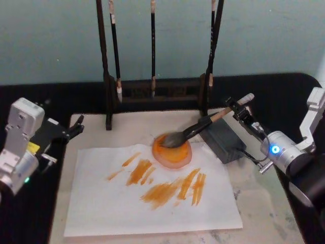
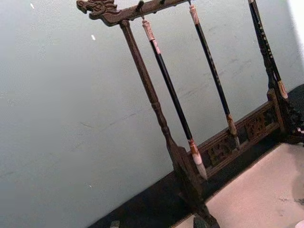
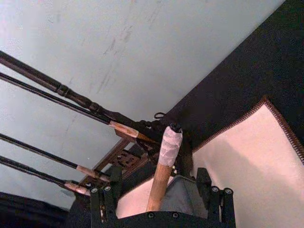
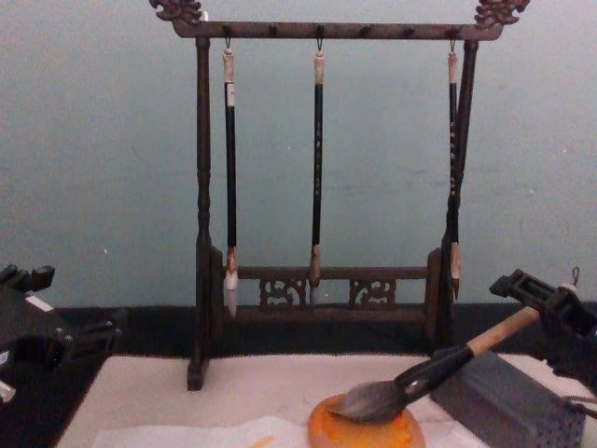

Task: Pick up the brush from the inkstone, write on the paper, then place the brush back to its original position.

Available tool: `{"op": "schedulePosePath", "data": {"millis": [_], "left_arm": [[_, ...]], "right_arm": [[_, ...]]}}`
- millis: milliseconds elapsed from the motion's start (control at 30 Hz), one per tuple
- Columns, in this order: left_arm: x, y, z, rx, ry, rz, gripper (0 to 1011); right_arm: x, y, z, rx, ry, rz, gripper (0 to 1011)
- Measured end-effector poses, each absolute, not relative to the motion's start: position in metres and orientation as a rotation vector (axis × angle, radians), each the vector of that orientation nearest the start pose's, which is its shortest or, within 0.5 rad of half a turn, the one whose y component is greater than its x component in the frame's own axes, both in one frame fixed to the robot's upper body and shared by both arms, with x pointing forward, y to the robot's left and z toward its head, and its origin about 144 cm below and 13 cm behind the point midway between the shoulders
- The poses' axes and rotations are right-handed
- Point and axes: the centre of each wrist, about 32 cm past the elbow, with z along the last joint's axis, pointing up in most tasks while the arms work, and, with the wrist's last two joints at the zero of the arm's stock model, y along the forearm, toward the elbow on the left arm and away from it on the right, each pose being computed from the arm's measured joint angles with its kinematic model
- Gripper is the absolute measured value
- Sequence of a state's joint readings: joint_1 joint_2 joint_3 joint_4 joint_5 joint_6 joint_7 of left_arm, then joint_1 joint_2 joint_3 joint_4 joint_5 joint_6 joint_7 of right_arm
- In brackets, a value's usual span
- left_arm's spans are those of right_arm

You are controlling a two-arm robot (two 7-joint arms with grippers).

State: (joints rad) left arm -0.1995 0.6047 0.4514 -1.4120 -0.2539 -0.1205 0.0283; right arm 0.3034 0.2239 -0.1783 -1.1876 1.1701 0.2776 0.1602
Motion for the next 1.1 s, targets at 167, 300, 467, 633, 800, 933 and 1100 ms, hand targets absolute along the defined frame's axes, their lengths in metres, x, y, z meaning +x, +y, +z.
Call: {"op": "schedulePosePath", "data": {"millis": [167,300,467,633,800,933,1100], "left_arm": [[0.489,0.31,1.14,0.305,-0.285,1.248,1001],[0.489,0.31,1.14,0.304,-0.285,1.248,1001],[0.489,0.31,1.14,0.305,-0.285,1.248,1001],[0.489,0.31,1.14,0.304,-0.285,1.248,1001],[0.489,0.31,1.14,0.304,-0.285,1.248,1001],[0.489,0.31,1.14,0.304,-0.285,1.248,1001],[0.489,0.31,1.14,0.304,-0.285,1.248,1001]], "right_arm": [[0.544,-0.263,1.126,0.457,0.945,-1.144,1000],[0.548,-0.263,1.124,0.463,0.947,-1.143,1000],[0.552,-0.262,1.124,0.471,0.944,-1.137,1000],[0.553,-0.262,1.124,0.47,0.938,-1.136,1000],[0.553,-0.261,1.124,0.467,0.929,-1.134,1000],[0.553,-0.261,1.124,0.468,0.929,-1.135,1000],[0.553,-0.261,1.124,0.468,0.929,-1.135,1000]]}}
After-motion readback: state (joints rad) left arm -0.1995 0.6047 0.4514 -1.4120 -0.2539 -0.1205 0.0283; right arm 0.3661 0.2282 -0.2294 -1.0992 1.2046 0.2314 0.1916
